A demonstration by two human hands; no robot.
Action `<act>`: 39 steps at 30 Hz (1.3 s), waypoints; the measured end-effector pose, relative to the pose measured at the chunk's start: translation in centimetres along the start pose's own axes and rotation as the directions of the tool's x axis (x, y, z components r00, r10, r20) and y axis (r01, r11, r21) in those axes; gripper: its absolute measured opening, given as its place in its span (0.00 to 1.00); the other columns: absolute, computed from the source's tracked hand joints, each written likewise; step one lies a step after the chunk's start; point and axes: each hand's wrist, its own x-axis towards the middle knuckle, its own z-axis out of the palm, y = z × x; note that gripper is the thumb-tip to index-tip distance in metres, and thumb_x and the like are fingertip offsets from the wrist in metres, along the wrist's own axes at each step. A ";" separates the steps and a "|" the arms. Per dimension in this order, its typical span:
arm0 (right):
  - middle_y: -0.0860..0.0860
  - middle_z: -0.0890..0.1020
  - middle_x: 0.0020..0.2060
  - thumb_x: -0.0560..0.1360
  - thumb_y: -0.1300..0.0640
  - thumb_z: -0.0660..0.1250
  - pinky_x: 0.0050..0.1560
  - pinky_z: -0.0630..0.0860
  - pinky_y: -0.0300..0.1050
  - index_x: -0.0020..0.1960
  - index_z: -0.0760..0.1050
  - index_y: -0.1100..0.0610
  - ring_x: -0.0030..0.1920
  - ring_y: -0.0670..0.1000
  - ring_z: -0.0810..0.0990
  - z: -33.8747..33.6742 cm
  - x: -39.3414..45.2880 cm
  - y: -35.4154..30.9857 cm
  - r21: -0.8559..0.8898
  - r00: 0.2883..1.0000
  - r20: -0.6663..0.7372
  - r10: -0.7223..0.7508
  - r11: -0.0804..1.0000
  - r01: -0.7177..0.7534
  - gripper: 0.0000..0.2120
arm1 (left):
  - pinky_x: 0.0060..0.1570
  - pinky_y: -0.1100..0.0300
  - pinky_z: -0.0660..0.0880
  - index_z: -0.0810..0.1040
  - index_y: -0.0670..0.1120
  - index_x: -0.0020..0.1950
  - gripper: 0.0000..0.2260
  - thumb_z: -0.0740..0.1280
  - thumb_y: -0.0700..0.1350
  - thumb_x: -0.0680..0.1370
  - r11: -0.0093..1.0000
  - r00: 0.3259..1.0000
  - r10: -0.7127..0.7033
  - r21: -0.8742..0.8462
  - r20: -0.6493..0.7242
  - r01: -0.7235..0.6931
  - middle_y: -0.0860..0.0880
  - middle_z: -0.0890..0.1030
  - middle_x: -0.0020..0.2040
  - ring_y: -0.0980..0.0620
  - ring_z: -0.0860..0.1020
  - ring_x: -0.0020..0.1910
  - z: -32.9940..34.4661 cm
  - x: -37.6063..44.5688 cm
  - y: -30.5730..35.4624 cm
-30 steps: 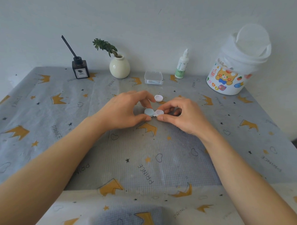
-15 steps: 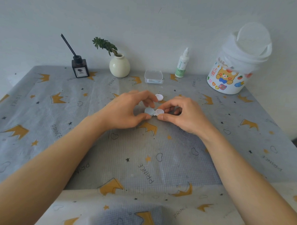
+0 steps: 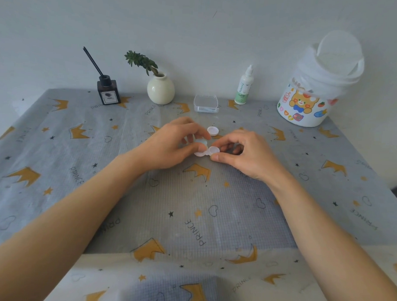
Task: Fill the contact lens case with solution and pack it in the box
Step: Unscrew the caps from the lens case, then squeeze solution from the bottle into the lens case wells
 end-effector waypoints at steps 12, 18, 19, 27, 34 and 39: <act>0.42 0.82 0.41 0.68 0.49 0.79 0.41 0.73 0.30 0.47 0.84 0.46 0.43 0.40 0.78 0.0 -0.1 0.2 0.038 1.000 0.001 -0.007 0.999 0.007 0.09 | 0.51 0.62 0.79 0.78 0.48 0.53 0.07 0.72 0.42 0.76 0.955 0.956 -0.248 -0.203 -0.157 0.214 0.52 0.81 0.51 0.55 0.81 0.50 0.2 3.5 -0.5; 0.42 0.82 0.42 0.68 0.49 0.79 0.42 0.72 0.30 0.48 0.84 0.45 0.44 0.39 0.78 0.0 -0.1 0.1 0.032 1.000 0.003 0.002 0.999 -0.002 0.09 | 0.49 0.65 0.75 0.79 0.50 0.50 0.07 0.73 0.45 0.74 0.967 0.944 -0.251 -0.094 -0.212 0.236 0.57 0.82 0.48 0.63 0.80 0.50 1.2 3.8 -1.4; 0.42 0.82 0.42 0.68 0.49 0.79 0.42 0.72 0.29 0.48 0.84 0.45 0.44 0.39 0.77 0.0 -0.1 0.0 0.033 1.000 0.003 0.001 0.999 -0.001 0.09 | 0.50 0.64 0.75 0.79 0.50 0.50 0.07 0.73 0.45 0.74 0.967 0.945 -0.252 -0.085 -0.210 0.240 0.57 0.82 0.48 0.62 0.79 0.51 1.2 3.7 -1.5; 0.42 0.81 0.42 0.69 0.51 0.79 0.42 0.70 0.25 0.48 0.84 0.47 0.42 0.34 0.77 -0.2 -0.3 -0.2 0.023 1.000 0.010 -0.003 1.000 0.003 0.09 | 0.53 0.66 0.72 0.79 0.51 0.50 0.07 0.74 0.46 0.74 0.961 0.942 -0.275 -0.058 -0.193 0.269 0.58 0.82 0.48 0.61 0.79 0.51 1.1 3.0 -1.6; 0.41 0.82 0.41 0.69 0.51 0.79 0.42 0.70 0.25 0.47 0.84 0.46 0.44 0.33 0.76 -0.1 -0.4 -0.1 0.008 1.000 0.007 -0.008 1.000 0.008 0.08 | 0.55 0.64 0.72 0.80 0.51 0.53 0.09 0.73 0.46 0.74 0.963 0.944 -0.269 -0.026 -0.191 0.269 0.56 0.83 0.50 0.59 0.79 0.53 1.0 2.7 -1.3; 0.41 0.82 0.42 0.69 0.51 0.79 0.42 0.71 0.26 0.48 0.84 0.46 0.45 0.35 0.77 0.0 -0.3 0.0 0.012 1.000 0.003 0.005 1.000 -0.005 0.09 | 0.56 0.64 0.73 0.79 0.50 0.54 0.09 0.73 0.47 0.75 0.964 0.947 -0.265 -0.022 -0.180 0.265 0.55 0.82 0.52 0.59 0.79 0.54 0.9 2.6 -1.2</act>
